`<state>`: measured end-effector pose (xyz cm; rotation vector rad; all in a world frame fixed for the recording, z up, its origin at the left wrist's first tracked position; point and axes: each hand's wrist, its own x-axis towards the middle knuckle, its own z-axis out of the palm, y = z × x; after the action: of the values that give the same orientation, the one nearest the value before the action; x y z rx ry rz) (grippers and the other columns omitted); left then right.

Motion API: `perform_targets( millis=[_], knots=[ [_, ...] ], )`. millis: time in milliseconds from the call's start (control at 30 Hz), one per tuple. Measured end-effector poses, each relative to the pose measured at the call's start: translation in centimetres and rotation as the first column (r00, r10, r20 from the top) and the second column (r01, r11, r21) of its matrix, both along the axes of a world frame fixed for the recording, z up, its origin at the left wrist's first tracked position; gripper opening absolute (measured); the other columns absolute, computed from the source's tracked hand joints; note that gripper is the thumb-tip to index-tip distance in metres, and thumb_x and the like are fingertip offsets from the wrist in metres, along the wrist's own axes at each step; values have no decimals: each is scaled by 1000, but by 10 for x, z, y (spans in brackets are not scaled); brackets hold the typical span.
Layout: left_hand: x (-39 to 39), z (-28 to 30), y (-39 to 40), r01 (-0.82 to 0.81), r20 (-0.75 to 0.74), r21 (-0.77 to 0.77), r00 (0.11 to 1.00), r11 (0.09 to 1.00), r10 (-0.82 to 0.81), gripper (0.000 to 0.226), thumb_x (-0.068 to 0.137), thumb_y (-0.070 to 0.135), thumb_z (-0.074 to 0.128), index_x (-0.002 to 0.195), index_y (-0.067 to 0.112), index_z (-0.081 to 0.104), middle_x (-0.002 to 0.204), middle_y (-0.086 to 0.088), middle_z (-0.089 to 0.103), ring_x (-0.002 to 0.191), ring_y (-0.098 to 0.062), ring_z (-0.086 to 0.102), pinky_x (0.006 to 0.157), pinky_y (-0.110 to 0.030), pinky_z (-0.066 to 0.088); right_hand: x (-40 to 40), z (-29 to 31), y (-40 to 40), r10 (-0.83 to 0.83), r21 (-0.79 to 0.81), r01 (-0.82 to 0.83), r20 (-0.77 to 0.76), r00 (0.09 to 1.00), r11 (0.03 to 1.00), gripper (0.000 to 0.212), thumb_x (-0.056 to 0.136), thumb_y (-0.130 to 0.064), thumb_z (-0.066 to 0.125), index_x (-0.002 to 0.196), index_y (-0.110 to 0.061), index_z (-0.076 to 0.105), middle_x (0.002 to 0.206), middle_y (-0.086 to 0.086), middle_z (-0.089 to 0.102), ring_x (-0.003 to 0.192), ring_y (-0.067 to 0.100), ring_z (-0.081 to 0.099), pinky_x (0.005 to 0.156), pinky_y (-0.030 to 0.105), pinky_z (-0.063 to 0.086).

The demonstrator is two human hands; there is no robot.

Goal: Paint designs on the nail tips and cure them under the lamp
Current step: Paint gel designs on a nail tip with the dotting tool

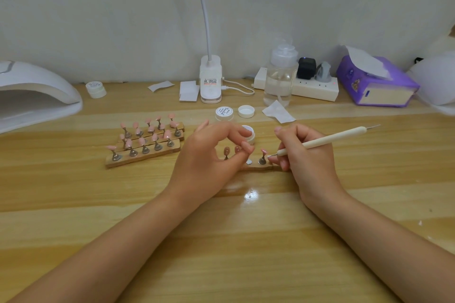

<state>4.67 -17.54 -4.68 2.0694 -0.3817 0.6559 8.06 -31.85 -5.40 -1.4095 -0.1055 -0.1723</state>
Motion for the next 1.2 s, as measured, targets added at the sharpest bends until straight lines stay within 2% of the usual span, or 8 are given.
perform_targets(
  millis=[167, 300, 433, 500, 600, 767, 967, 1200],
  knots=[
    [-6, 3, 0, -44, -9, -108, 999, 993, 43, 6, 76, 20, 70, 75, 18, 65, 81, 14, 68, 82, 4, 62, 90, -65, 39, 0, 0, -1, -1, 30, 1, 5, 1000, 1000, 42, 86, -8, 58, 48, -15, 39, 37, -8, 39, 30, 3, 37, 59, 37, 47],
    [-6, 5, 1, -51, 22, -123, 998, 991, 54, 18, 70, 29, 67, 88, 25, 69, 83, 17, 67, 82, 2, 62, 92, -60, 41, 0, -1, -2, -3, 26, 2, 20, 1000, 1000, 42, 87, -9, 57, 49, -14, 39, 38, -7, 39, 31, 4, 35, 53, 30, 49],
    [-3, 0, 3, -20, 74, -151, 997, 988, 32, 25, 71, 20, 68, 96, 13, 68, 81, -3, 68, 76, -10, 62, 79, -31, 50, 0, 0, -2, -22, 33, 21, 26, 999, 999, 40, 87, -9, 57, 51, -11, 39, 39, -7, 38, 32, 4, 35, 49, 25, 49],
    [-1, -2, 4, -27, 105, -148, 993, 989, 43, 22, 73, 16, 67, 94, 10, 69, 79, -5, 65, 73, -9, 60, 69, -14, 45, 0, 0, -3, -30, 26, 29, 27, 999, 999, 40, 87, -10, 57, 51, -12, 39, 39, -6, 37, 33, 4, 35, 48, 24, 47],
    [0, -3, 5, -61, 190, -106, 978, 992, 81, 21, 75, 15, 65, 96, 10, 67, 79, -2, 64, 75, 0, 57, 71, -4, 38, 1, 0, -4, -37, 24, 37, 29, 999, 999, 40, 87, -10, 56, 51, -12, 39, 39, -6, 37, 34, 4, 34, 48, 23, 44],
    [1, -4, 5, -75, 230, -87, 969, 993, 94, 21, 78, 12, 63, 99, 11, 65, 83, 8, 60, 81, 12, 54, 75, -3, 37, 0, 0, -4, -50, 41, 48, 38, 998, 998, 40, 86, -9, 56, 51, -13, 39, 39, -7, 38, 33, 4, 34, 47, 20, 44],
    [3, -5, 7, -69, 245, -99, 965, 993, 92, 23, 83, 14, 59, 105, 9, 63, 90, 5, 62, 86, 3, 57, 79, -8, 41, -2, 1, -5, -67, 36, 64, 79, 995, 997, 48, 87, -14, 58, 44, -23, 40, 36, -8, 37, 34, 5, 34, 40, 15, 31],
    [1, -3, 7, -36, 216, -125, 974, 992, 63, 15, 77, 6, 66, 88, 17, 67, 86, 3, 64, 85, 4, 58, 76, -5, 40, -2, 4, -4, -81, -3, 81, 48, 996, 997, 39, 80, -32, 65, 51, -17, 42, 36, -7, 38, 35, 4, 34, 40, 13, 31]
  ],
)
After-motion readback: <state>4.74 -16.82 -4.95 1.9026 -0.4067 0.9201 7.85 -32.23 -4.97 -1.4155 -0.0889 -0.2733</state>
